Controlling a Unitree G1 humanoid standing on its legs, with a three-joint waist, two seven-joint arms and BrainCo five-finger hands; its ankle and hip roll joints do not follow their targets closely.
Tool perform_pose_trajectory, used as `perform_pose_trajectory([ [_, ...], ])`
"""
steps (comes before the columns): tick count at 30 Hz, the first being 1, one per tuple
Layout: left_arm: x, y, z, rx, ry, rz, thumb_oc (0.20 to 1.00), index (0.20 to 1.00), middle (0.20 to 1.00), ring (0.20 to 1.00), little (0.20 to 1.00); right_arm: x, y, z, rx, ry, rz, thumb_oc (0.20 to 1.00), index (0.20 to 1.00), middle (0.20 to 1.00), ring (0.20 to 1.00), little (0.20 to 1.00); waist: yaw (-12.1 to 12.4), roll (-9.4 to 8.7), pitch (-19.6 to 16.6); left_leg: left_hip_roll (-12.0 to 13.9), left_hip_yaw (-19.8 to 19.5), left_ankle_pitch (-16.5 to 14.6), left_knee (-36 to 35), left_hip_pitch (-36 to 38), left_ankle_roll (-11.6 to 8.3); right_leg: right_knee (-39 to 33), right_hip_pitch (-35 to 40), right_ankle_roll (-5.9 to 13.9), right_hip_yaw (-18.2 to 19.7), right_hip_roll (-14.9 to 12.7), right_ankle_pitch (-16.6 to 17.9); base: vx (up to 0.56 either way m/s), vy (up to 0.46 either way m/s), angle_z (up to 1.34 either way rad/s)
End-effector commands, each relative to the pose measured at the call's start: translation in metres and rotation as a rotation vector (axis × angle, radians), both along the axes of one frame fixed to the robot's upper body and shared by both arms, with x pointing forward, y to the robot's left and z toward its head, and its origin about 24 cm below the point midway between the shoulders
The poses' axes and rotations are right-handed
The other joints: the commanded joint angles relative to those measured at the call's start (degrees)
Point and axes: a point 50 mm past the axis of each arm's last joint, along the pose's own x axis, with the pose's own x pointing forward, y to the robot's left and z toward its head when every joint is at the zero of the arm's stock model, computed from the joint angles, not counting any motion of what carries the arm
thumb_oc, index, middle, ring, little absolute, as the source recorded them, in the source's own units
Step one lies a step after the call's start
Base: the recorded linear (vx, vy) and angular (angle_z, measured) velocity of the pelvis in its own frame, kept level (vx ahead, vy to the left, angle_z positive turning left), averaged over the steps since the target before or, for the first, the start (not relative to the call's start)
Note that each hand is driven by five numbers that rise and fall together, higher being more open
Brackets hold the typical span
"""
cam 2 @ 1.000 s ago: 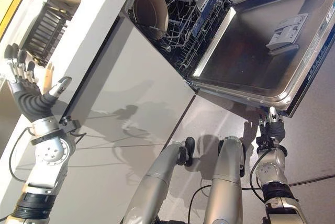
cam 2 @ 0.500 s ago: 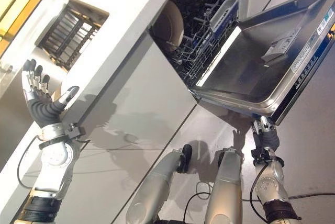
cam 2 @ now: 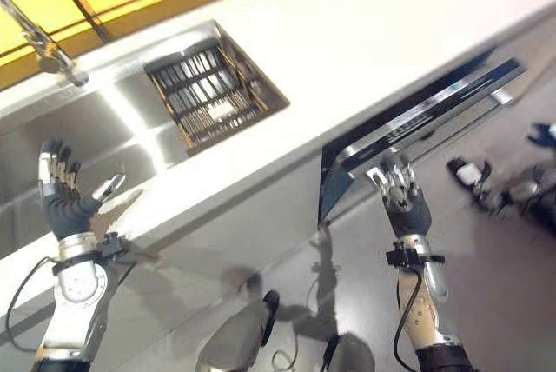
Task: Pick up plates and place into dishwasher.
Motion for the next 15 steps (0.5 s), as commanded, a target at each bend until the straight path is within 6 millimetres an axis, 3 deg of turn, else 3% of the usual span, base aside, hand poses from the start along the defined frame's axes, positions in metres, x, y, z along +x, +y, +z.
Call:
perform_pose_trajectory([
  [1, 0.0058, 0.0160, 0.0236, 0.057, -0.073, 0.000, 1.000, 1.000, 1.000, 1.000, 1.000, 0.0061, 0.0046, 0.0352, -0.081, -0.155, 0.012, 1.000, 1.000, 1.000, 1.000, 1.000, 1.5, -1.31, -5.3, -1.4, 1.3, 0.2, -5.6, 5.1, 4.26, -10.1, 5.6, 0.31, 1.7, -0.8, 9.5, 0.01, -0.046, 0.31],
  [8, 0.0038, 0.0194, 0.0257, 0.049, -0.086, -0.012, 1.000, 1.000, 1.000, 1.000, 1.000, 0.0047, 0.0074, 0.0399, -0.108, -0.149, 0.015, 1.000, 1.000, 1.000, 1.000, 1.000, 1.7, -2.70, -8.1, -1.1, 1.8, 1.3, -9.9, 8.2, 4.66, -15.0, 8.4, 1.05, 1.2, -0.3, 12.2, -0.05, -0.035, 0.26],
  [15, 0.0061, 0.0139, 0.0275, 0.042, -0.094, -0.028, 1.000, 1.000, 1.000, 1.000, 1.000, -0.0015, 0.0132, 0.0420, -0.188, -0.135, 0.011, 1.000, 1.000, 1.000, 1.000, 1.000, 0.1, -2.81, -9.5, -0.2, 3.0, 2.4, -12.9, 9.7, 4.52, -18.1, 9.4, 0.77, 2.3, 1.4, 12.9, -0.09, -0.048, 0.01],
])
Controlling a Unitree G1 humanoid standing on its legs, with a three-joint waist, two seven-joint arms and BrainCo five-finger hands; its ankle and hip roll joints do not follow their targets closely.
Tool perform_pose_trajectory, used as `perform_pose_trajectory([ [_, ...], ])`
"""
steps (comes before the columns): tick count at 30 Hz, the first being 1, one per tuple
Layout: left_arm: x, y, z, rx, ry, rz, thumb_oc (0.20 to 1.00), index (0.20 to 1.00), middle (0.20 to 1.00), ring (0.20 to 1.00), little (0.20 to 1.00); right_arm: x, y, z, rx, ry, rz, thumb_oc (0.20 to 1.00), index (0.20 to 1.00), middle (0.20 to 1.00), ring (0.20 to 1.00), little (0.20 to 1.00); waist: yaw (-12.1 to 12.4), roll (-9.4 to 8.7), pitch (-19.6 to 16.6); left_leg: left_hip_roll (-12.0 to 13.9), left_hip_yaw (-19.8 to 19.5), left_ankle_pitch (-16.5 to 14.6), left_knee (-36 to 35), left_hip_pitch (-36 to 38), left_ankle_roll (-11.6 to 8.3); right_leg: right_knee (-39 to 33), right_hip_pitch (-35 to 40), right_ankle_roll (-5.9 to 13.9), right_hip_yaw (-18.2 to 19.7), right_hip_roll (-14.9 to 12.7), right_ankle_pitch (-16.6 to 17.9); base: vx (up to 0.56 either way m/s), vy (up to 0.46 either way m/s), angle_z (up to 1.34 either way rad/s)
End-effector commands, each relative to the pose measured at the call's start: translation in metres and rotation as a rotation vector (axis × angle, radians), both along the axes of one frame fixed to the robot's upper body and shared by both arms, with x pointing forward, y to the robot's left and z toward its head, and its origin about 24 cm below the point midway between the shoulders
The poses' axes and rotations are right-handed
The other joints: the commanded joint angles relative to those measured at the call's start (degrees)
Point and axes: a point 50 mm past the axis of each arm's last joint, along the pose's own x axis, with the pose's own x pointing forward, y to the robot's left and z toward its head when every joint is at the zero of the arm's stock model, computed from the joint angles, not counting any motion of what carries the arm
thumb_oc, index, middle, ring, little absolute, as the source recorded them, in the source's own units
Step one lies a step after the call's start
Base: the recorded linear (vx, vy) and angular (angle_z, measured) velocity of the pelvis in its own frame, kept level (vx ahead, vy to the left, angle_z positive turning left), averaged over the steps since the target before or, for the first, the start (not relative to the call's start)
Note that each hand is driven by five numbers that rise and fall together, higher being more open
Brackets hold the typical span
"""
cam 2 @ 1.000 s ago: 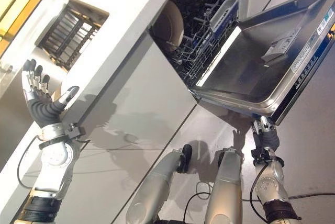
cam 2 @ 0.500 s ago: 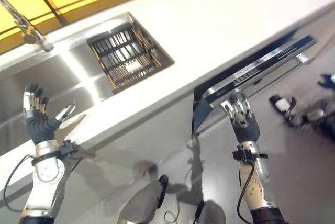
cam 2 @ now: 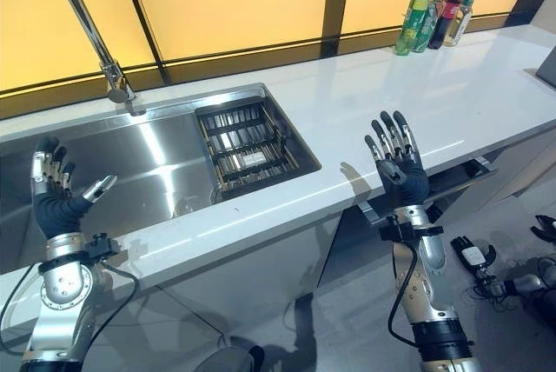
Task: Pick up plates and place into dishwasher.
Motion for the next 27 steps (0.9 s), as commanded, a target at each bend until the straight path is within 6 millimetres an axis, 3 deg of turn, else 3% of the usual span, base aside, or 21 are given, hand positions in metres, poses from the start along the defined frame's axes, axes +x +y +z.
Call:
perform_pose_trajectory([
  [1, 0.006, 0.006, 0.026, 0.049, -0.106, -0.001, 1.000, 1.000, 1.000, 1.000, 1.000, -0.007, 0.003, 0.029, -0.099, -0.125, -0.007, 1.000, 1.000, 1.000, 1.000, 1.000, -1.3, -0.64, -4.5, 0.5, 1.8, 1.2, -6.9, 4.4, 2.14, -0.9, -2.5, -1.05, 2.6, -0.3, 7.6, -0.08, -0.031, -0.06],
  [6, 0.011, -0.006, 0.032, 0.021, -0.145, -0.012, 1.000, 1.000, 1.000, 1.000, 1.000, -0.008, 0.019, 0.046, -0.233, -0.183, -0.024, 1.000, 1.000, 1.000, 1.000, 1.000, -1.6, -0.74, -4.6, 1.0, 2.3, 0.9, -6.6, 4.5, 1.47, -3.2, -1.7, -1.06, 3.5, -0.3, 8.0, -0.04, 0.014, -0.07],
  [11, 0.016, -0.021, 0.038, -0.031, -0.179, -0.073, 1.000, 1.000, 1.000, 1.000, 1.000, -0.002, 0.036, 0.061, -0.305, -0.206, -0.046, 1.000, 1.000, 1.000, 1.000, 1.000, -0.3, -1.52, -4.5, 0.6, 2.0, -0.5, -4.2, 4.2, 1.43, -1.7, -1.7, -0.56, 2.5, -1.5, 7.6, 0.01, 0.104, -0.02],
  [15, 0.014, -0.024, 0.041, -0.041, -0.200, -0.139, 1.000, 1.000, 1.000, 1.000, 1.000, -0.002, 0.046, 0.069, -0.334, -0.235, -0.043, 1.000, 1.000, 1.000, 1.000, 1.000, 0.8, -1.39, -3.1, -1.1, 1.5, -1.6, -2.0, 3.2, 4.28, 12.3, -6.5, 0.30, 2.0, -1.8, 7.1, 0.00, 0.202, 0.16],
  [17, 0.014, -0.027, 0.040, -0.059, -0.214, -0.154, 1.000, 1.000, 1.000, 1.000, 1.000, -0.005, 0.051, 0.069, -0.336, -0.246, -0.013, 1.000, 1.000, 1.000, 1.000, 1.000, 0.6, -0.55, -2.2, -2.0, 1.1, -1.5, -1.0, 2.5, 6.09, 22.4, -10.0, 0.17, 3.9, -0.8, 8.0, -0.03, 0.201, 0.33],
  [19, 0.014, -0.029, 0.038, -0.085, -0.223, -0.164, 1.000, 1.000, 1.000, 1.000, 1.000, -0.008, 0.058, 0.064, -0.348, -0.249, 0.028, 1.000, 1.000, 1.000, 1.000, 1.000, 0.7, -0.46, -1.9, -3.1, 0.8, -1.3, -0.2, 1.4, 6.95, 26.4, -10.5, 0.05, 6.7, -0.1, 10.5, 0.00, 0.109, 0.31],
  [20, 0.015, -0.031, 0.037, -0.091, -0.221, -0.172, 1.000, 1.000, 1.000, 1.000, 1.000, -0.008, 0.061, 0.062, -0.348, -0.247, 0.037, 1.000, 1.000, 1.000, 1.000, 1.000, 0.7, -0.82, -1.9, -3.7, 0.6, -1.1, -0.1, 1.1, 7.04, 24.8, -10.1, 0.14, 7.9, 0.1, 11.2, 0.07, 0.001, 0.19],
  [22, 0.022, -0.037, 0.037, -0.113, -0.211, -0.210, 1.000, 1.000, 1.000, 1.000, 1.000, -0.006, 0.064, 0.056, -0.353, -0.224, 0.039, 1.000, 1.000, 1.000, 1.000, 1.000, 0.4, -2.27, -1.7, -5.2, -0.4, -0.2, 0.7, -1.0, 6.23, 13.5, -7.1, -0.15, 11.2, 2.0, 9.5, 0.14, -0.067, 0.24],
  [24, 0.028, -0.043, 0.040, -0.125, -0.196, -0.245, 1.000, 1.000, 1.000, 1.000, 1.000, 0.002, 0.063, 0.058, -0.350, -0.210, 0.036, 1.000, 1.000, 1.000, 1.000, 1.000, 0.5, -3.17, -1.6, -6.0, -1.2, -0.2, 1.5, -1.2, 4.50, 3.8, -4.8, 0.00, 11.9, 0.3, 9.5, 0.17, -0.091, 0.53],
  [27, 0.034, -0.055, 0.044, -0.138, -0.196, -0.296, 1.000, 1.000, 1.000, 1.000, 1.000, 0.016, 0.061, 0.067, -0.368, -0.211, 0.001, 1.000, 1.000, 1.000, 1.000, 1.000, -0.4, -2.80, -1.2, -4.2, -1.5, -1.5, 0.7, 0.0, 2.12, -5.6, -4.5, 1.43, 14.8, -1.7, 11.6, 0.14, -0.165, 0.71],
])
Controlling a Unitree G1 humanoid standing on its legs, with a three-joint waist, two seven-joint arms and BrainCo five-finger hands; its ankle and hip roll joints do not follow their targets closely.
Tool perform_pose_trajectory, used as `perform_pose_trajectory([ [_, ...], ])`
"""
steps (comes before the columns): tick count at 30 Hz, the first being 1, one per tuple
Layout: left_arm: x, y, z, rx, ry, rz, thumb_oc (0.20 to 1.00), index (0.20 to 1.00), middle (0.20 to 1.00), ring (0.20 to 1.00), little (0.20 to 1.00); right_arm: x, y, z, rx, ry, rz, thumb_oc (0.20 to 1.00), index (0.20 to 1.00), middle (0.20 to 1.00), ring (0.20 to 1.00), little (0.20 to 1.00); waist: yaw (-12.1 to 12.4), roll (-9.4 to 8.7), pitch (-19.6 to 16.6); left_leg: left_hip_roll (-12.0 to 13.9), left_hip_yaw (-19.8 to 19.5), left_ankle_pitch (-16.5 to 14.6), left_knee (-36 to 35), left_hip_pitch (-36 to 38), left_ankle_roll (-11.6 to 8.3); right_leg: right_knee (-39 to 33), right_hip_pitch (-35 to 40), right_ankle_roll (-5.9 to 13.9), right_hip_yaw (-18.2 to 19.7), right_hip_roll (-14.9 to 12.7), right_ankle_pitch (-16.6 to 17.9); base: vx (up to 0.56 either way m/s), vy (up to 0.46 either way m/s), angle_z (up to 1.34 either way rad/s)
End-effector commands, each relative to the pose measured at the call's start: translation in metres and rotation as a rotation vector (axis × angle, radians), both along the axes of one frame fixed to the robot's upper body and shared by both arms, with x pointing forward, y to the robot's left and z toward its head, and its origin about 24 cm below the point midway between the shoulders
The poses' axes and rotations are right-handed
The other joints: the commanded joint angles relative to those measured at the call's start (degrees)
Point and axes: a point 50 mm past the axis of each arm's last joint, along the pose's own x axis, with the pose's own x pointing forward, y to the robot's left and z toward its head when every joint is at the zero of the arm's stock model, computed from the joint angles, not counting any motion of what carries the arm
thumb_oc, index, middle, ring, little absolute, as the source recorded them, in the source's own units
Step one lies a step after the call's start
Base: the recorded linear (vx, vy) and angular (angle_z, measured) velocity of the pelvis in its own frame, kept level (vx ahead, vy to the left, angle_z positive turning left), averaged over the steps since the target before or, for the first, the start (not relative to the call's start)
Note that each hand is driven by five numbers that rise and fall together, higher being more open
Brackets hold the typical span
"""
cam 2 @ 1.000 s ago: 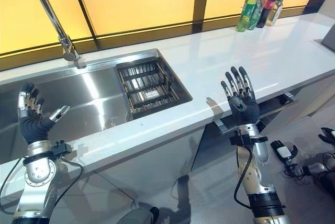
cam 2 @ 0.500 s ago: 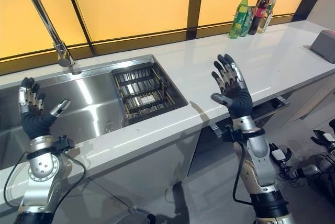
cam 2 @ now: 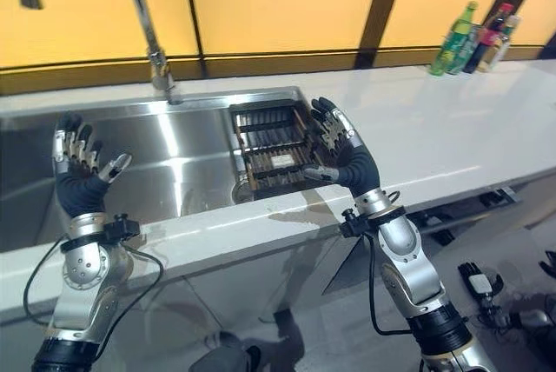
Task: Pick up plates and place into dishwasher.
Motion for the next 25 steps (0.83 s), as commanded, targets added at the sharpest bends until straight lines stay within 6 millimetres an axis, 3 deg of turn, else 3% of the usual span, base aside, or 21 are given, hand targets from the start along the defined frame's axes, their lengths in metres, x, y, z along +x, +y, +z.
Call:
perform_pose_trajectory([
  [1, 0.011, -0.020, 0.031, 0.031, -0.122, -0.120, 1.000, 1.000, 1.000, 1.000, 1.000, 0.006, 0.002, 0.038, 0.027, -0.145, -0.020, 1.000, 1.000, 1.000, 1.000, 1.000, -0.9, -0.67, -2.0, 1.3, 3.1, -4.9, 2.6, 1.5, -0.41, -10.0, -3.2, 3.44, 7.1, -4.0, 14.7, 0.15, -0.228, 0.88],
  [4, 0.017, -0.030, 0.031, 0.043, -0.108, -0.176, 1.000, 1.000, 1.000, 1.000, 1.000, 0.005, -0.001, 0.038, 0.041, -0.130, -0.068, 1.000, 1.000, 1.000, 1.000, 1.000, -2.9, -0.80, -2.5, 3.2, 1.7, -4.9, 0.7, 2.3, -1.68, -12.1, -5.1, 5.20, 12.1, -4.4, 18.2, 0.12, -0.229, 1.20],
  [7, 0.023, -0.037, 0.033, 0.053, -0.092, -0.189, 1.000, 1.000, 1.000, 1.000, 1.000, 0.004, 0.002, 0.035, 0.052, -0.108, -0.058, 1.000, 1.000, 1.000, 1.000, 1.000, -3.4, -0.68, -3.7, 5.5, -0.3, -5.5, -1.3, 3.9, -2.52, -11.9, -4.9, 5.50, 12.4, -4.0, 17.1, 0.15, -0.192, 0.93],
  [15, 0.021, -0.036, 0.031, 0.033, -0.054, -0.203, 1.000, 1.000, 1.000, 1.000, 1.000, -0.003, -0.002, 0.022, 0.045, -0.069, -0.064, 1.000, 1.000, 1.000, 1.000, 1.000, -3.0, 0.03, -5.5, 11.3, -0.6, -1.9, -5.0, 4.6, -5.43, -13.4, -3.6, 4.36, 7.4, -2.8, 16.4, 0.09, -0.216, 0.71],
  [18, 0.020, -0.035, 0.029, 0.018, -0.048, -0.213, 1.000, 1.000, 1.000, 1.000, 1.000, -0.004, -0.003, 0.018, 0.049, -0.062, -0.074, 1.000, 1.000, 1.000, 1.000, 1.000, -2.8, 0.11, -5.4, 11.6, 0.4, -1.6, -4.0, 3.7, -5.71, -13.8, -3.1, 3.66, 5.7, -2.5, 16.1, 0.02, -0.137, 0.24],
  [22, 0.021, -0.045, 0.026, 0.023, -0.050, -0.249, 1.000, 1.000, 1.000, 1.000, 1.000, -0.006, -0.013, 0.015, 0.064, -0.062, -0.110, 1.000, 1.000, 1.000, 1.000, 1.000, -4.4, 0.04, -5.1, 11.3, 7.2, -2.5, -1.4, 2.5, -5.68, -14.5, -2.1, 2.90, 1.1, -2.7, 15.6, -0.02, -0.083, 0.48],
  [25, 0.023, -0.051, 0.026, 0.021, -0.055, -0.259, 1.000, 1.000, 1.000, 1.000, 1.000, -0.002, -0.009, 0.014, 0.072, -0.064, -0.126, 1.000, 1.000, 1.000, 1.000, 1.000, -4.8, 0.45, -5.4, 11.0, 6.8, -2.2, -2.5, 2.9, -5.64, -15.0, -2.1, 2.68, 0.6, -2.3, 15.7, -0.01, -0.005, 0.38],
])
